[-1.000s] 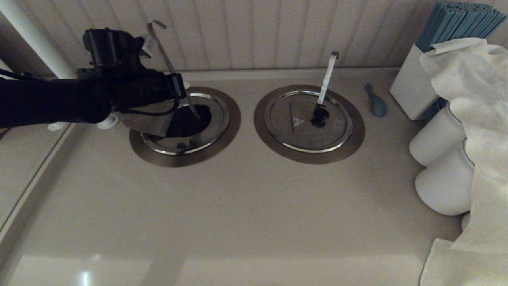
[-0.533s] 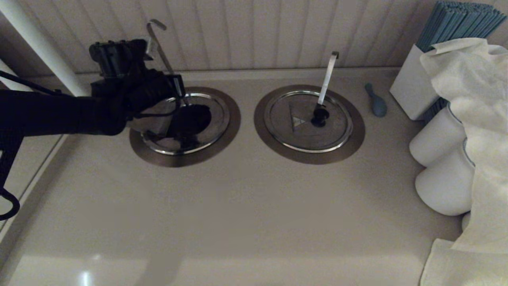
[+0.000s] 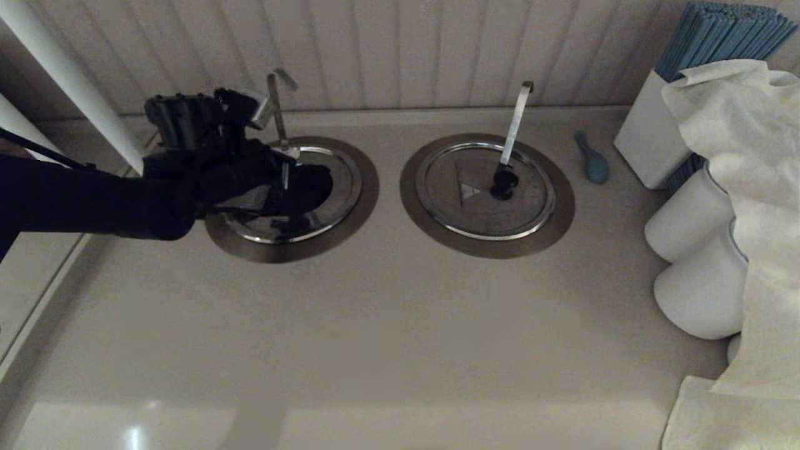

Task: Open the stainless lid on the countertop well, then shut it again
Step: Stir with a spoon

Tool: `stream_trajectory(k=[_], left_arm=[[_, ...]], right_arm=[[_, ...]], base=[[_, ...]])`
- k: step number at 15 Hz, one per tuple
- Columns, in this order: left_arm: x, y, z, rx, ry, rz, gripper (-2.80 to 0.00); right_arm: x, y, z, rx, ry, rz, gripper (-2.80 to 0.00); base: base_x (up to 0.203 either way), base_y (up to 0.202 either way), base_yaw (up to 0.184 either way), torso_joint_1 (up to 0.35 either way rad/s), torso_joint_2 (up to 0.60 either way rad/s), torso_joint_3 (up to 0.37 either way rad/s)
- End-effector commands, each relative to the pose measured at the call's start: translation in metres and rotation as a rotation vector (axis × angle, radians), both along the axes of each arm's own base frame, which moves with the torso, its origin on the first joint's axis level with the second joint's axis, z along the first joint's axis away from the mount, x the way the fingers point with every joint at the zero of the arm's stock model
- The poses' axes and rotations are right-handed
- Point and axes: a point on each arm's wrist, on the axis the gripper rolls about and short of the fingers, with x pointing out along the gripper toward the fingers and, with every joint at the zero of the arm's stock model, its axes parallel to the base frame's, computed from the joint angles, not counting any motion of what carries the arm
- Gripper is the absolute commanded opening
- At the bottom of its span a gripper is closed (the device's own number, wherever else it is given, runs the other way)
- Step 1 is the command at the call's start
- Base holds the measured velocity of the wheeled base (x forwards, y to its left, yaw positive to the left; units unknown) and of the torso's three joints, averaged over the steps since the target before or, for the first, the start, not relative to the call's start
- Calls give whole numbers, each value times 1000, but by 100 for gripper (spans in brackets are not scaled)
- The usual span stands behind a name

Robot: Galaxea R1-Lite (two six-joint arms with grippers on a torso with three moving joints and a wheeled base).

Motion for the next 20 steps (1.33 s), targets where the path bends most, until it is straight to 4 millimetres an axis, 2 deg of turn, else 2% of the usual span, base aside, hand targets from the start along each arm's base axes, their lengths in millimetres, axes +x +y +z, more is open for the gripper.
stream_trajectory(k=[1, 7, 12, 20], left_arm=[[-10, 1, 8, 8, -10, -8, -280], [-23, 3, 13, 32, 160, -37, -280], [-15, 1, 8, 16, 232, -38, -280], [3, -3, 22, -271, 309, -49, -280]], right_arm=[[0, 0, 0, 0, 1, 2, -280], [0, 0, 0, 0, 1, 1, -280], [0, 0, 0, 1, 0, 1, -280], [0, 0, 0, 1, 0, 2, -280]], base=[[0, 0, 0, 0, 0, 0], [0, 0, 0, 0, 0, 0], [0, 0, 0, 0, 0, 0], [0, 0, 0, 0, 0, 0]])
